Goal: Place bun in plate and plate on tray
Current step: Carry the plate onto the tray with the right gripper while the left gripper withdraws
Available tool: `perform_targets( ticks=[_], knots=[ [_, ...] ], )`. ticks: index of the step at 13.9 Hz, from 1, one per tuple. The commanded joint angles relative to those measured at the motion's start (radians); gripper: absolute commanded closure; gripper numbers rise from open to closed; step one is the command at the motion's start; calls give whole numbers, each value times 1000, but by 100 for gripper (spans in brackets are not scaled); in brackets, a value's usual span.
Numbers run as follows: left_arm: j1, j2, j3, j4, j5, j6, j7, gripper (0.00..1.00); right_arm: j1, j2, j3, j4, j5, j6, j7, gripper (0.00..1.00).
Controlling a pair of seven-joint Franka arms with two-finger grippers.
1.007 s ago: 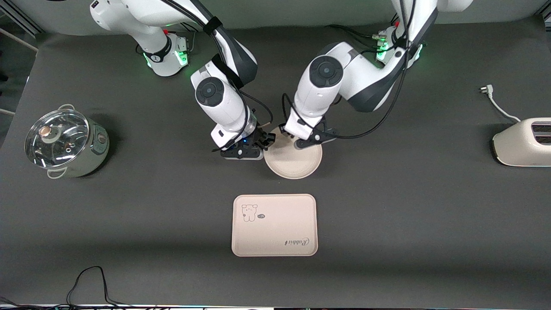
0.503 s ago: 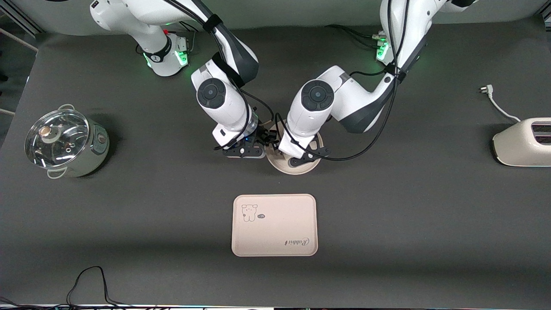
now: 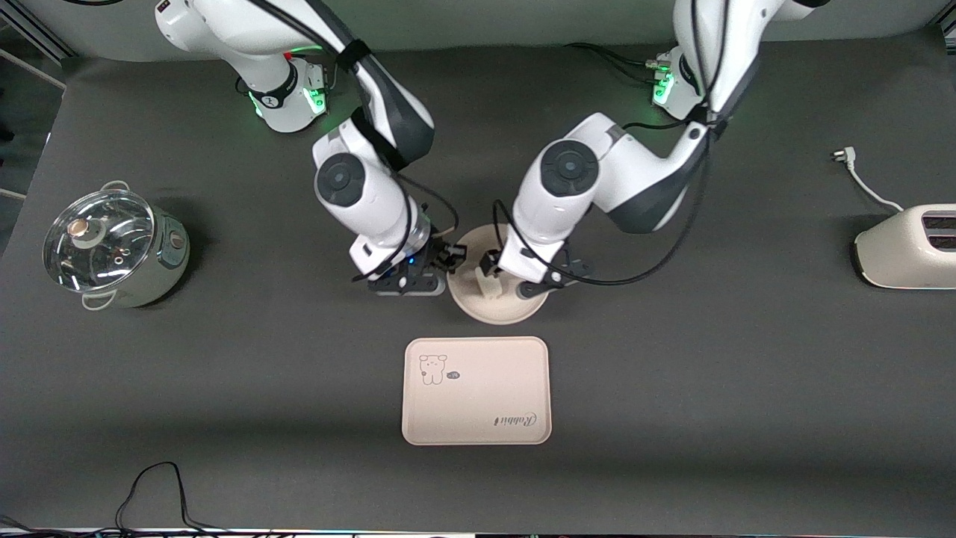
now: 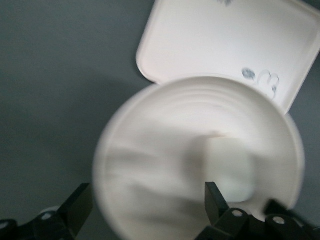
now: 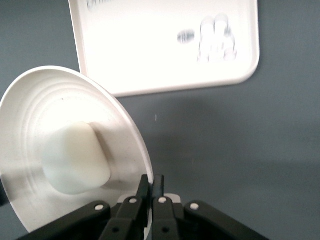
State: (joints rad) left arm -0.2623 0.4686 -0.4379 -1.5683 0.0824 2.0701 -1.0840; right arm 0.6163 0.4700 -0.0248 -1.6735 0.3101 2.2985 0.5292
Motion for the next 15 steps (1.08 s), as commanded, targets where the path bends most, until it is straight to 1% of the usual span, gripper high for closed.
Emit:
perform_targets(
  ticks=[1,2,4,5,7,10,11,12,13,15],
  knots=[
    [119,-85,8,-2,-4,-100,157,0,-24,236,3,300,24,-11,-41,100],
    [144,-100,34,-2,-6,-126,224,0,-39,321,2,411,24,-11,-38,100],
    [152,-130,128,-4,-16,-162,356,0,-73,474,3,613,24,5,-43,100],
    [152,-137,169,-6,-19,-174,413,0,-91,525,3,662,21,39,-49,100],
    [153,-154,240,-13,-20,-194,510,0,-130,579,12,666,26,151,-144,100],
    [161,-173,301,-42,-20,-192,622,0,-138,595,12,664,18,167,-159,100],
    [166,-177,307,-53,-20,-191,637,0,-141,598,11,664,18,167,-159,62],
    [188,-182,309,-68,-18,-186,663,0,-139,587,12,664,20,168,-155,5],
    [204,-198,308,-91,-18,-180,693,0,-138,566,12,664,24,151,-147,0],
    [230,-269,309,-180,-15,-156,707,0,-136,506,11,632,15,89,-156,0]
  ],
)
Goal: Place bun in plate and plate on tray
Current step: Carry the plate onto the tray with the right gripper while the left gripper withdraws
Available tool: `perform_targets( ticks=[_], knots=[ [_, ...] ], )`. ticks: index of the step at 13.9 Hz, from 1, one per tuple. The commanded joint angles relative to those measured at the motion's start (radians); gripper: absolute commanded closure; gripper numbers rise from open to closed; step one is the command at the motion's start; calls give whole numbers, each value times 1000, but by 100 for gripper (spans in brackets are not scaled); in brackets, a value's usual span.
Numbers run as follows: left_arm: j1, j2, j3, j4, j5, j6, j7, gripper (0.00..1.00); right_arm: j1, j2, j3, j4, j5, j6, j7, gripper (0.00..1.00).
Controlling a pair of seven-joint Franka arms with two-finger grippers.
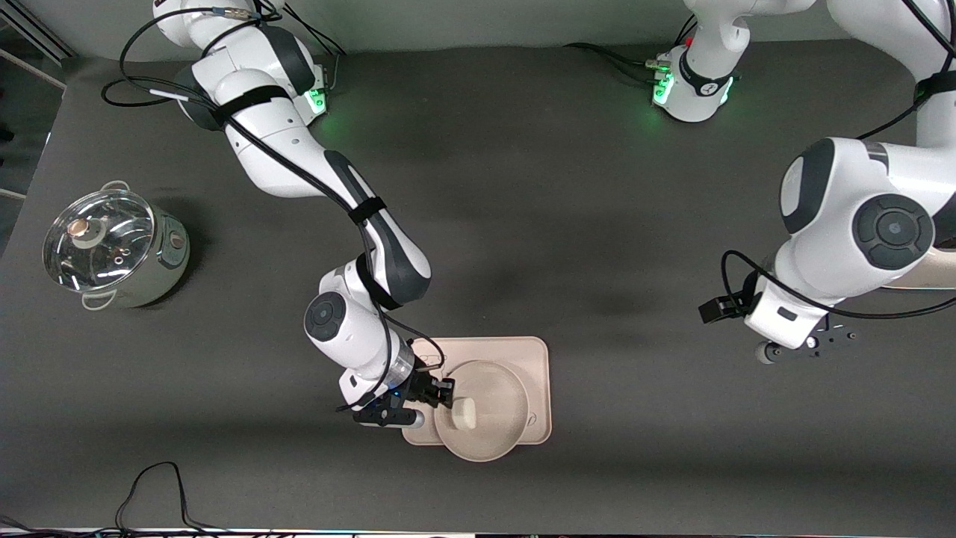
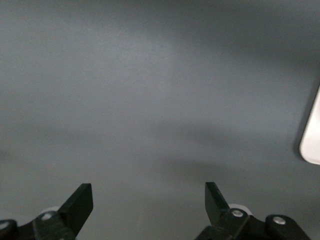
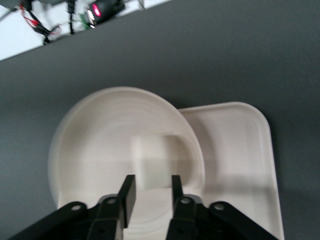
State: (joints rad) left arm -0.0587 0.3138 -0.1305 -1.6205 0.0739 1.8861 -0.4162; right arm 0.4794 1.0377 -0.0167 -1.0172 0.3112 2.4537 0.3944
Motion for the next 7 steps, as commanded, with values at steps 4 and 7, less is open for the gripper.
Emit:
perform_targets(
  ticks=[4,7],
  knots=[
    [48,-241,29,-177,3,-71,86,0,-7,-334,-26,-258,5,-228,-60,0],
    [28,-314,91,-182,3,-143,86,0,-1,-587,-110,-511,2,-298,-160,0]
  ],
)
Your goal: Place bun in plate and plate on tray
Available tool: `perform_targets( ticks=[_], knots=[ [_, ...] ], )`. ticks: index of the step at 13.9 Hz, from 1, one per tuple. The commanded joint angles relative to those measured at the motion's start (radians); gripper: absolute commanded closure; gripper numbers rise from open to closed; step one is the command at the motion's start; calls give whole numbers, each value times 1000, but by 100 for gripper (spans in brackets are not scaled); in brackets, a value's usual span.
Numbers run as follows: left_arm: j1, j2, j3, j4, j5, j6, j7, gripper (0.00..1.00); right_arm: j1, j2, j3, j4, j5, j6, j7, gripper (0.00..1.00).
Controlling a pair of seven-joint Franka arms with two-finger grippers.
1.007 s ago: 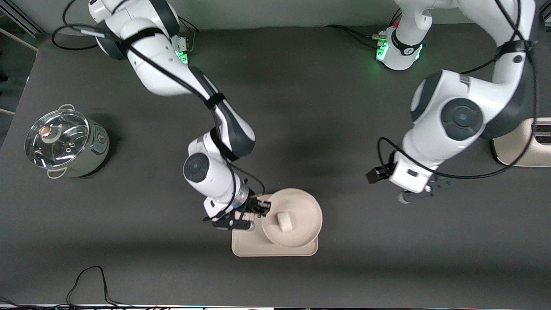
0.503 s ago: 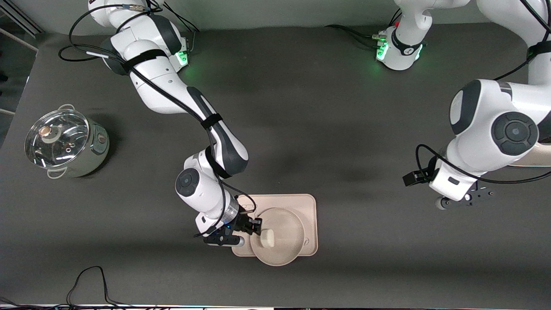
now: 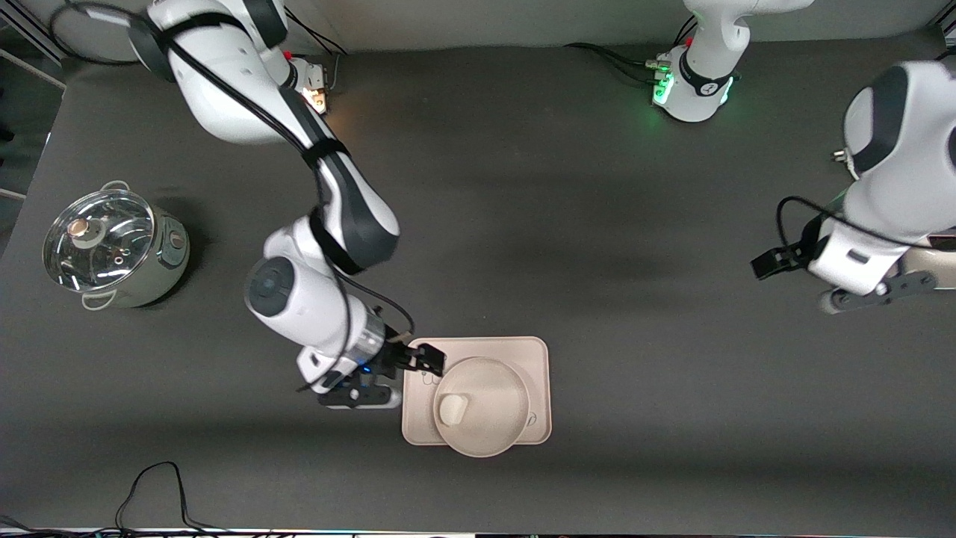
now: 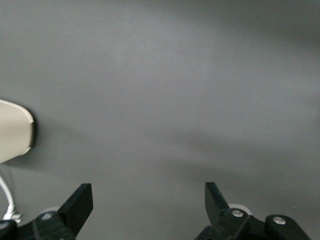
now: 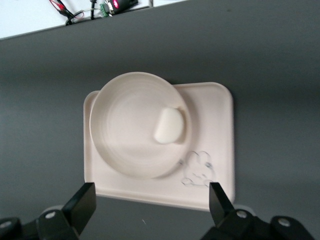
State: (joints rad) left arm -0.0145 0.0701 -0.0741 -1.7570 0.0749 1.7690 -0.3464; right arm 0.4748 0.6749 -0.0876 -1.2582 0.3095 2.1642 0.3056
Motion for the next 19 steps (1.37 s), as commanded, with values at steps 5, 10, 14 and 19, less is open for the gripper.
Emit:
perform_targets(
  ticks=[5,10,14,19],
  knots=[
    [-16,-141,80,-33,2,-77,17,0,4,-506,-132,-395,-156,-323,-89,0],
    [-33,-145,155,-45,-7,-94,159,0,2,-593,-179,-402,-250,-481,-91,0],
    [-41,-154,157,-97,-6,-66,158,0,4,-629,-282,-408,-247,-556,-197,0],
    [-21,-194,151,-118,-7,-89,159,0,-170,-656,-119,-435,-248,-572,-190,0]
  ],
)
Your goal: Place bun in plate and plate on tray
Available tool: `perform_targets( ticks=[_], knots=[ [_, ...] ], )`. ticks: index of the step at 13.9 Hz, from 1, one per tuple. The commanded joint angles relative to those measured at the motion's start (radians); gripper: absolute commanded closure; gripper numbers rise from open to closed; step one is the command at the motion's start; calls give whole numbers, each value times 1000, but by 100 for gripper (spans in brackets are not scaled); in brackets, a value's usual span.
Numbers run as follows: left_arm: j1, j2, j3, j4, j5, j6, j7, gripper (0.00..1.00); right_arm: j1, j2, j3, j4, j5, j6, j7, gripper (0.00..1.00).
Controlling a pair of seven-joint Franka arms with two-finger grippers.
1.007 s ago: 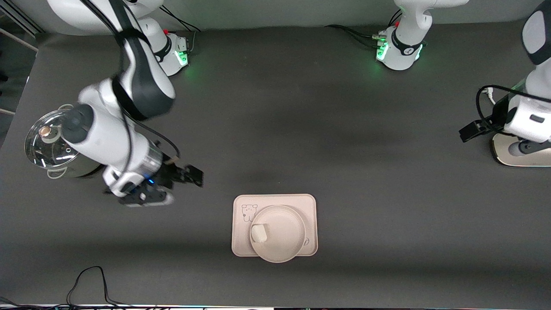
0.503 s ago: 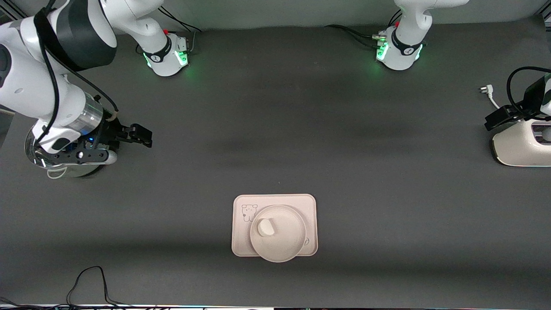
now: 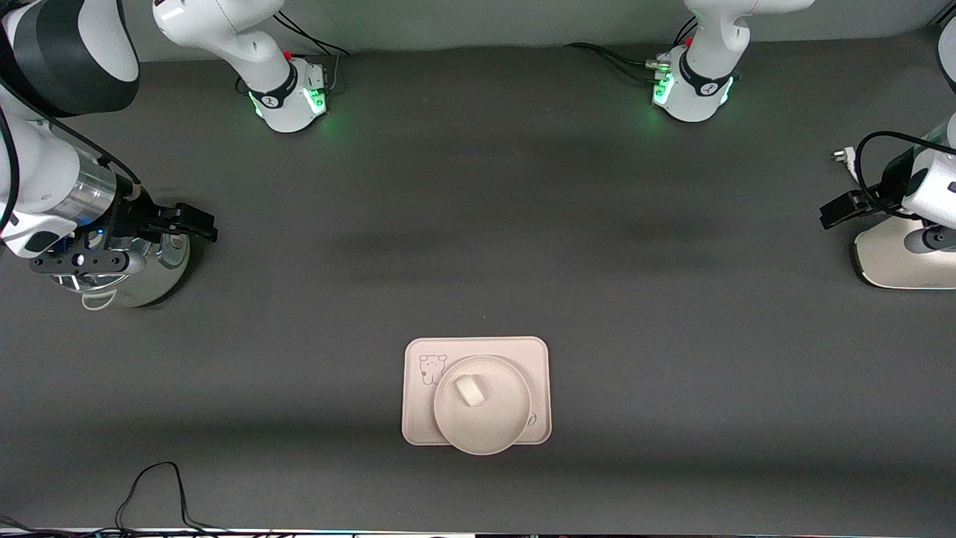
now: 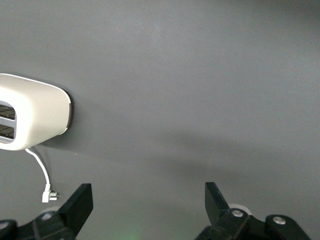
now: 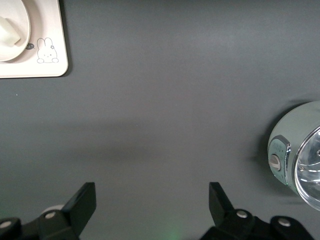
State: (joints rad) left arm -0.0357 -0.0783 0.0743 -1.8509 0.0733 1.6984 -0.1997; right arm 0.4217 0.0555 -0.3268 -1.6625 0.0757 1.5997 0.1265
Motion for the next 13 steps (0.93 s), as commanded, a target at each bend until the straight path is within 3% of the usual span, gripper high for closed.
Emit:
perform_targets(
  ticks=[1,4,8,13],
  knots=[
    [8,-44,2,-8,-3,-34,14,0,-192,-49,202,-46,-16,-9,-4,0],
    [107,-37,-106,-5,-3,-43,13,0,-314,-66,322,-59,-20,-6,39,0],
    [108,-8,-110,28,-1,-49,22,0,-484,-75,500,-72,-22,6,38,0],
    [99,38,-110,85,-1,-91,26,0,-471,-75,506,-71,-22,8,41,0]
  ],
)
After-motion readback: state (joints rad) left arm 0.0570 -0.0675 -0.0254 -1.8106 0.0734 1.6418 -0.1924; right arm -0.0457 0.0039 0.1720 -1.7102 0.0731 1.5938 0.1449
